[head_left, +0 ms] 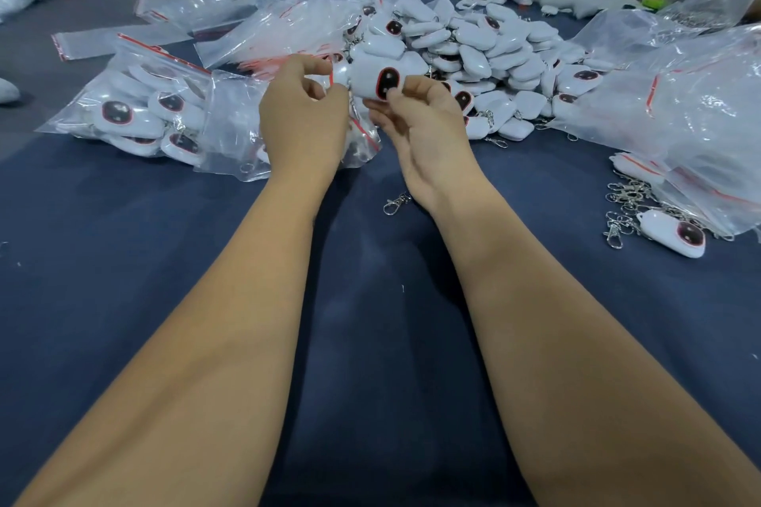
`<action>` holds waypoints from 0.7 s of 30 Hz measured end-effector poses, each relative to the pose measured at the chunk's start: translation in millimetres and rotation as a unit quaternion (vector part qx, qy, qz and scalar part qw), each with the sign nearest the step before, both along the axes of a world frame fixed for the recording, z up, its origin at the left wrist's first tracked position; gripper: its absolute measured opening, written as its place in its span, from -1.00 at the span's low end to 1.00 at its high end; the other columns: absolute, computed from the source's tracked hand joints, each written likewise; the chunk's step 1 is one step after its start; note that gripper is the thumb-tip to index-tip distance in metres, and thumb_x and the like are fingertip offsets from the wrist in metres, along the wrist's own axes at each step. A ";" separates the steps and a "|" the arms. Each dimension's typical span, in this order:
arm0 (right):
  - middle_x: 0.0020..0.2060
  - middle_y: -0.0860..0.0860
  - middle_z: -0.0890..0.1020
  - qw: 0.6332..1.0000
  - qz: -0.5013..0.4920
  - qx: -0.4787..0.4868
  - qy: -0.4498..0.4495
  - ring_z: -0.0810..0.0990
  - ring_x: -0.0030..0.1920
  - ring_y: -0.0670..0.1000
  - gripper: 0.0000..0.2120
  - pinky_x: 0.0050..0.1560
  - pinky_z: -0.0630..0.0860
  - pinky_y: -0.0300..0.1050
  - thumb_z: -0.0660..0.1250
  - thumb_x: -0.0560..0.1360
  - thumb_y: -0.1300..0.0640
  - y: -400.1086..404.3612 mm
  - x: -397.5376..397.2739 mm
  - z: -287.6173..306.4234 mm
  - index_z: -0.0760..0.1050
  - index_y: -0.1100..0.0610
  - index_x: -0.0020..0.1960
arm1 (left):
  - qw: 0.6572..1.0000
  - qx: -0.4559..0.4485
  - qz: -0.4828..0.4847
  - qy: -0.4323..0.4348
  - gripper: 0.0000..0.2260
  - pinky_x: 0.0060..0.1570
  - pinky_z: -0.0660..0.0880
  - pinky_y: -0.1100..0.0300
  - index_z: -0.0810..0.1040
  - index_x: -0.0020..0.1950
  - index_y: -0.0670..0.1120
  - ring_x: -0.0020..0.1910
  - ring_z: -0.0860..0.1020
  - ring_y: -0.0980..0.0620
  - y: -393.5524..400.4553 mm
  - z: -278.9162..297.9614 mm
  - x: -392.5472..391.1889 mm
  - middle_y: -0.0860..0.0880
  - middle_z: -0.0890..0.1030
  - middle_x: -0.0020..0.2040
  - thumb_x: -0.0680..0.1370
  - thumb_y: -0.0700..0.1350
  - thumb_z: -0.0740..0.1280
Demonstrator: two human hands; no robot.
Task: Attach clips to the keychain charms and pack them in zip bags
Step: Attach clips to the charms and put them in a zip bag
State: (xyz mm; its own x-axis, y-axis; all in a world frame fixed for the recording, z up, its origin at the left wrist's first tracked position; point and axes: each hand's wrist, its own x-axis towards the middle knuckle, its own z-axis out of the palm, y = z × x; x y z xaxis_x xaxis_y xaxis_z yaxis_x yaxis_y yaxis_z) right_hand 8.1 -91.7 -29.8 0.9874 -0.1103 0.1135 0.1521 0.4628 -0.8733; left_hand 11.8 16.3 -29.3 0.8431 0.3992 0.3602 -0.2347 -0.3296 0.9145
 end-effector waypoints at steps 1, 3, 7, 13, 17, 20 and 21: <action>-0.14 0.12 0.56 0.999 -0.003 -0.034 0.000 0.61 -0.22 -0.01 -0.89 -0.06 0.57 -0.18 0.21 0.60 0.39 1.7 -0.6 -0.7 0.38 0.21 0.00 | 1.000 -0.008 -0.002 -0.008 -0.82 -0.18 0.45 0.22 0.54 -0.01 0.06 -0.31 0.46 0.15 -0.3 0.2 -0.1 0.12 0.45 -0.31 0.46 -0.18 0.29; -0.14 0.11 0.55 0.992 -0.033 -0.121 0.004 0.61 -0.26 -0.06 -0.87 -0.06 0.58 -0.15 0.27 0.57 0.37 2.6 -0.9 -3.5 0.39 0.17 0.00 | 1.000 -0.014 -0.002 -0.026 -0.82 -0.20 0.42 0.30 0.54 -0.03 0.04 -0.33 0.43 0.24 0.3 0.9 -0.7 0.13 0.45 -0.30 0.45 -0.19 0.28; -0.21 0.04 0.56 0.974 -0.072 -0.215 0.016 0.55 -0.20 -0.02 -0.81 0.06 0.54 -0.02 0.37 0.52 0.30 -0.2 -4.1 -7.7 0.40 0.06 -0.08 | 0.998 -0.015 -0.008 -0.055 -0.82 -0.26 0.37 0.39 0.53 -0.12 0.11 -0.36 0.40 0.26 -0.7 2.8 -4.1 0.14 0.46 -0.32 0.42 -0.18 0.28; -0.24 0.15 0.63 0.900 0.020 -0.432 -0.054 0.53 -0.19 0.08 -0.80 -0.07 0.48 -0.01 0.27 0.55 0.28 7.6 -9.9 -8.2 0.60 0.13 -0.18 | 0.996 0.023 -0.009 -0.082 -0.82 -0.20 0.39 0.33 0.53 -0.14 0.11 -0.27 0.42 0.19 -0.5 3.0 -6.3 0.14 0.48 -0.29 0.38 -0.17 0.26; -0.25 0.14 0.64 0.904 0.018 -0.425 -0.046 0.55 -0.16 0.06 -0.74 0.01 0.52 0.07 0.24 0.50 0.32 8.2 -12.3 -5.5 0.58 0.05 -0.24 | 0.994 0.071 -0.024 -0.075 -0.83 -0.11 0.41 0.26 0.55 -0.11 0.06 -0.18 0.44 0.14 -3.1 0.6 -6.3 0.12 0.48 -0.22 0.40 -0.18 0.25; -0.13 -0.05 0.67 0.901 -0.085 -0.425 -0.022 0.60 -0.04 -0.06 -0.75 0.07 0.52 -0.13 0.22 0.50 0.28 -0.6 -9.9 -3.5 0.66 0.08 -0.06 | 0.994 0.085 -0.030 -0.053 -0.84 -0.05 0.48 0.12 0.55 -0.12 0.06 -0.13 0.48 0.08 -2.8 -0.9 -4.6 0.09 0.52 -0.15 0.43 -0.18 0.26; -0.04 -0.06 0.67 0.881 -0.129 -0.454 -0.006 0.59 0.03 -0.05 -0.73 0.12 0.51 -0.11 0.21 0.50 0.26 -5.1 -7.9 -3.7 0.66 0.07 0.01 | 0.994 0.091 -0.033 -0.046 -0.84 -0.04 0.48 0.10 0.55 -0.12 0.07 -0.12 0.48 0.07 -2.6 -1.8 -4.3 0.10 0.51 -0.15 0.44 -0.18 0.26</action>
